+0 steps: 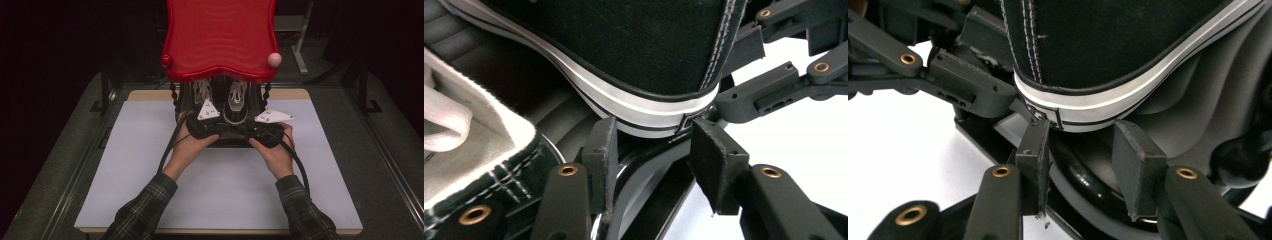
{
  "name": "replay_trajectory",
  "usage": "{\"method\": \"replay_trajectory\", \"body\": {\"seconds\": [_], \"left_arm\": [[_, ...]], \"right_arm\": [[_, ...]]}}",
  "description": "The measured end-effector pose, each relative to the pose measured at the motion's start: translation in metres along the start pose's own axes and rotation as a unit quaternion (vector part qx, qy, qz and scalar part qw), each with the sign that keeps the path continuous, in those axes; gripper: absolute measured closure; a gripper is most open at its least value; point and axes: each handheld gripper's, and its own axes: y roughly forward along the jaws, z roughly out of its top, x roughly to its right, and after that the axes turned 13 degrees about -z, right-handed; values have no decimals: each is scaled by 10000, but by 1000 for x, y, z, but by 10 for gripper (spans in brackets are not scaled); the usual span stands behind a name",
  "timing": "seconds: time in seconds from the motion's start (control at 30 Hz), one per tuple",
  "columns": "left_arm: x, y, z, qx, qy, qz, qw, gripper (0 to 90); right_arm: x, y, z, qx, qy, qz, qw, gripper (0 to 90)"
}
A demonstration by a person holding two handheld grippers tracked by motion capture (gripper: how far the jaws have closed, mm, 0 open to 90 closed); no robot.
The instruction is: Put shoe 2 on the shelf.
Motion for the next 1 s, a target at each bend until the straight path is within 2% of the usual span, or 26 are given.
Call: {"method": "replay_trajectory", "body": {"seconds": [0.2, 0.33, 0.4, 0.47, 0.53, 0.6, 0.7, 0.9, 1.0], "left_arm": [[6, 8, -1, -142, -98, 320, 9993, 587], [5, 8, -1, -114, -174, 345, 9992, 600], [6, 9, 0, -104, -275, 380, 9988, 609], [10, 10, 2, -152, -305, 479, 9983, 625], [15, 13, 3, -100, -371, 587, 9975, 639], [17, 16, 5, -50, -365, 587, 9976, 641], [20, 22, 7, -10, -410, 559, 9976, 647], [16, 21, 7, -22, -620, 508, 9968, 654], [18, 22, 9, -71, -564, 553, 9968, 658]], "right_arm": [[1, 7, -2, -44, 76, -75, 9999, 612], [1, 9, -1, -77, 130, -70, 9999, 622], [-1, 9, -1, -64, 136, -122, 9998, 631], [-1, 9, -1, -61, 125, -171, 9998, 638], [-1, 8, -1, -53, 122, -189, 9997, 646], [0, 5, -2, -53, 148, -247, 9996, 660], [4, 0, -3, -62, 25, -397, 9992, 691], [4, 0, -2, -82, -32, -433, 9990, 695], [4, 0, -3, -52, -28, -427, 9991, 696]]}}
